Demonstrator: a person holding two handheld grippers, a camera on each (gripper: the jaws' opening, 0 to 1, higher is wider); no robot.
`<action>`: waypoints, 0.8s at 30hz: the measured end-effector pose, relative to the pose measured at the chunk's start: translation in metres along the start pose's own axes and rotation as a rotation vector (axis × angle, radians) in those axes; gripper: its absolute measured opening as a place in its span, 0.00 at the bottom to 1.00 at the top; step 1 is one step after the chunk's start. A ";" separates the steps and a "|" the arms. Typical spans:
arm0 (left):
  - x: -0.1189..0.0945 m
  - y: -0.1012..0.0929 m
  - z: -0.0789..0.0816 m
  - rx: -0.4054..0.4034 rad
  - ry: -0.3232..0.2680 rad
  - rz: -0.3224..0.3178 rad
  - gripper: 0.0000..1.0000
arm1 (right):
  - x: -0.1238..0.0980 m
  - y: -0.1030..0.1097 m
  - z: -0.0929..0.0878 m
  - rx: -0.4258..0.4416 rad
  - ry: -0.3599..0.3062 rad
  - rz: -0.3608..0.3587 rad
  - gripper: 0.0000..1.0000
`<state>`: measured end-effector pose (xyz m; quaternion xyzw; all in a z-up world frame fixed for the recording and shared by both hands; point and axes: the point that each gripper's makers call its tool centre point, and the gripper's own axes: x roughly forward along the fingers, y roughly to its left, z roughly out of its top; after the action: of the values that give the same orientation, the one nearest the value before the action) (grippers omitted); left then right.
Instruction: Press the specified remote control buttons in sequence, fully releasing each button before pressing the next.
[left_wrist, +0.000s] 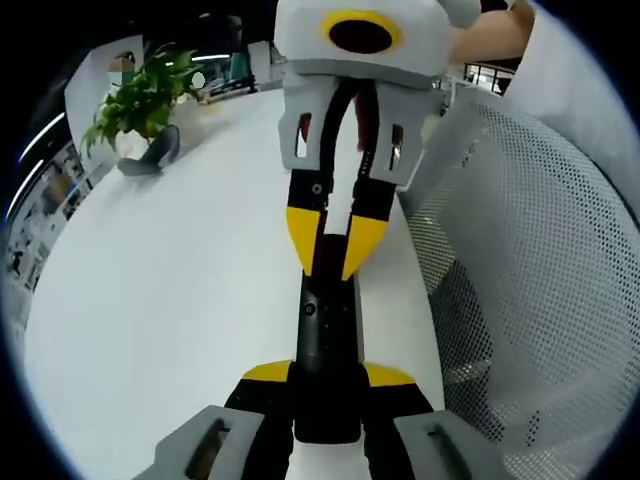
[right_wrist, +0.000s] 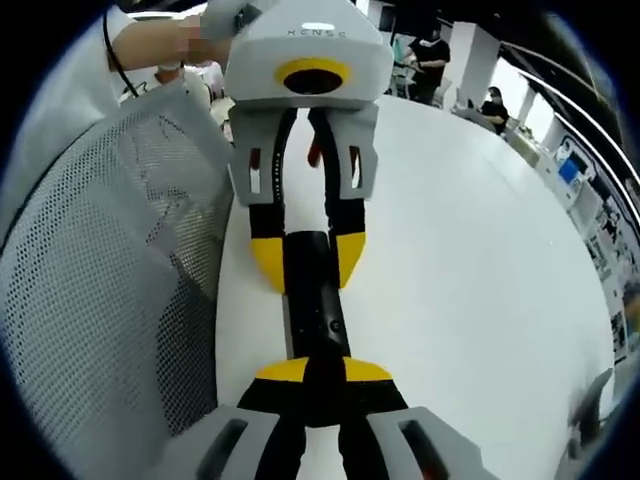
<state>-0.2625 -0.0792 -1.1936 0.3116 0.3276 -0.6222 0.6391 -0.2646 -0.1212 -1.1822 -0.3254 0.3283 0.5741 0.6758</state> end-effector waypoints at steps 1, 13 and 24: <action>0.000 0.000 0.000 -0.001 -0.003 0.000 0.24 | 0.000 0.000 0.000 0.014 -0.024 -0.015 0.07; 0.000 0.000 0.000 0.015 -0.026 -0.010 0.24 | 0.000 0.000 0.002 0.011 -0.086 0.017 0.08; -0.001 -0.002 0.000 0.006 -0.037 -0.007 0.24 | 0.003 0.004 0.004 -0.222 0.049 0.087 0.06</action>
<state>-0.2641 -0.0787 -1.1930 0.3008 0.3147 -0.6311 0.6420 -0.2684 -0.1159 -1.1828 -0.3977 0.2928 0.6276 0.6019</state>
